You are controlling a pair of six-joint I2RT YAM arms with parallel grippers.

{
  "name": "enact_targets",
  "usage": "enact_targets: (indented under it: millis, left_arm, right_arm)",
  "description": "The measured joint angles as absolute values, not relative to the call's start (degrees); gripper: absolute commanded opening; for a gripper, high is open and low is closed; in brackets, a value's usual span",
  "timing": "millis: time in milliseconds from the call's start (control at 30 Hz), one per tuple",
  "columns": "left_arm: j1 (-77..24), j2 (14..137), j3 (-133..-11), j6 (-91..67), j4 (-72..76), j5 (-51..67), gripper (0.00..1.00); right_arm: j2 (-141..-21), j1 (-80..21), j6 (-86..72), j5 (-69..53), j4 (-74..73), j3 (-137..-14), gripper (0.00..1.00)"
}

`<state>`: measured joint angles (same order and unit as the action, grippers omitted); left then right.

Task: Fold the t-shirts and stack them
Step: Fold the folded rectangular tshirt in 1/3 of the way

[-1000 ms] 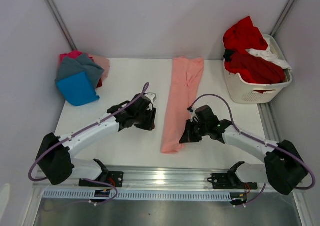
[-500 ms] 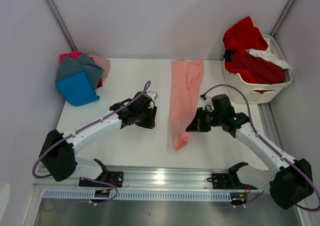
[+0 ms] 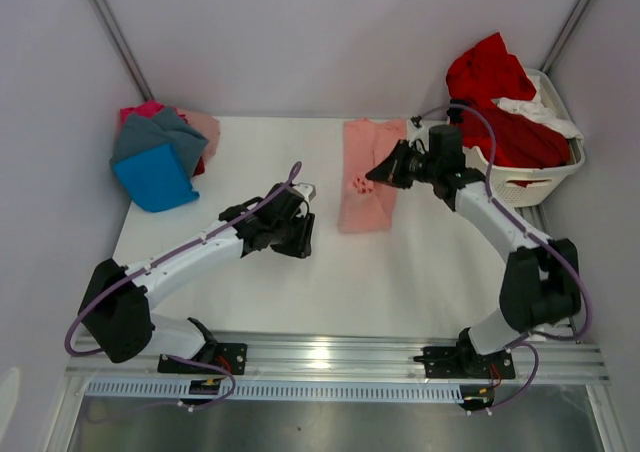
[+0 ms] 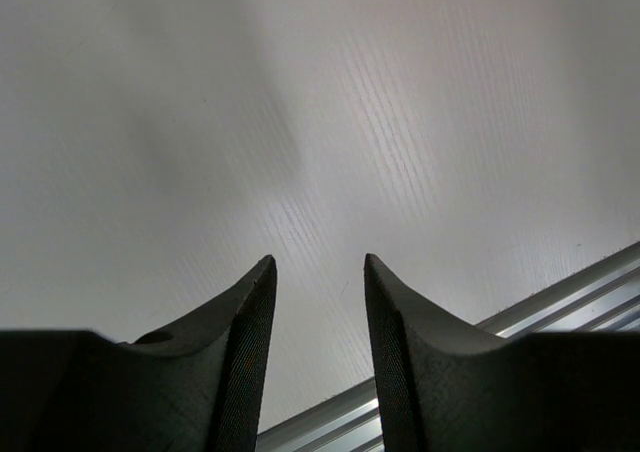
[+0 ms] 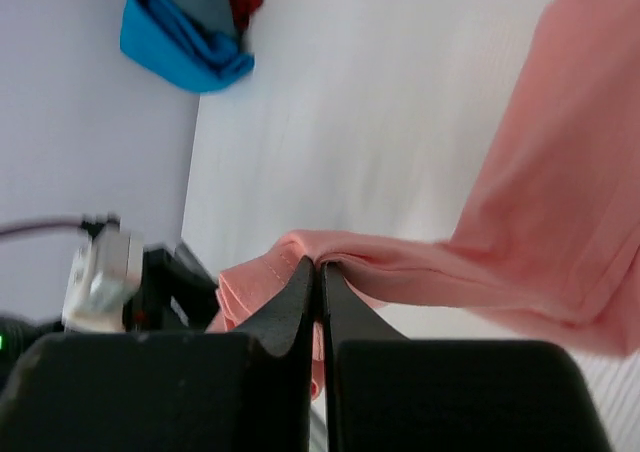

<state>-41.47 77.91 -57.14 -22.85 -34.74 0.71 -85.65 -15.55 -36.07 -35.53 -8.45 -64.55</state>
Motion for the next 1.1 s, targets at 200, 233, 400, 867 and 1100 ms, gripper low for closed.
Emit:
enact_targets:
  millis: [200, 233, 400, 867, 1100]
  left_arm:
    - [-41.43, 77.67, -57.12, -22.37, -34.74, 0.84, 0.44]
    - [-41.43, 77.38, -57.12, -22.35, -34.79, 0.84, 0.44]
    - [-41.43, 75.09, -56.90, -21.91, -34.79, 0.62, 0.44]
    - [-41.43, 74.13, -56.66, -21.32, -34.79, -0.45, 0.43]
    - [-41.43, 74.63, -56.66, -21.32, -34.81, -0.43, 0.43]
  right_arm:
    - [-100.88, -14.00, -36.03, -30.22, -6.66, -79.99, 0.00]
    - [-103.00, -13.67, -36.03, -29.26, -6.87, -82.35, 0.00]
    - [-111.26, -12.91, -35.92, -24.05, -9.58, -91.55, 0.00]
    - [-114.80, -12.95, -32.40, -15.35, -14.26, -94.35, 0.21]
    - [-119.85, -12.97, -28.80, -12.38, -12.93, -96.79, 0.99]
